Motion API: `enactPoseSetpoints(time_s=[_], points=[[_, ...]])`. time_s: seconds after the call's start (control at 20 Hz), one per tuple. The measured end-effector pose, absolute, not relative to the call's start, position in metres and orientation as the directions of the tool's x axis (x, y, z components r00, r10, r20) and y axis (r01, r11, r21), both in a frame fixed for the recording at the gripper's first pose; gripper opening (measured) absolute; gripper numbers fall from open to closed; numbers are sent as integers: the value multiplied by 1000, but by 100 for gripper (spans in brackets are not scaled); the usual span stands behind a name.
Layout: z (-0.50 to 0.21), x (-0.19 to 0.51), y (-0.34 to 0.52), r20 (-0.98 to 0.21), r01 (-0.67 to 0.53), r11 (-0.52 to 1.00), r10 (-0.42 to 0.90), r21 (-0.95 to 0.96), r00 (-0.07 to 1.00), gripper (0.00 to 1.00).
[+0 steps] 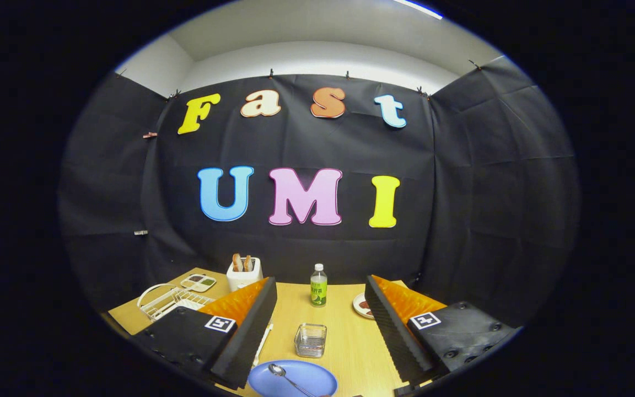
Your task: Take the plate from the dish rack, then take the spoon from the basket and place it into the plate.
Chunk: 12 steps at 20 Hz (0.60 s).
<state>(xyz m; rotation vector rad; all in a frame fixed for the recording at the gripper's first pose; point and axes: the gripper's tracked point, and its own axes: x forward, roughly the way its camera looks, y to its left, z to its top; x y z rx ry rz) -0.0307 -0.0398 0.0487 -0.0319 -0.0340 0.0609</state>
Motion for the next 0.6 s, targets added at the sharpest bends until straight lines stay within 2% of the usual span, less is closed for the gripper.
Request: enactPoseSetpoints(time_s=[0.15,0.6], points=[[42,-31,-30,4,-57,998,57,-39,998,99],[47,-18,2,24,-101,990,104,-94,994,99]])
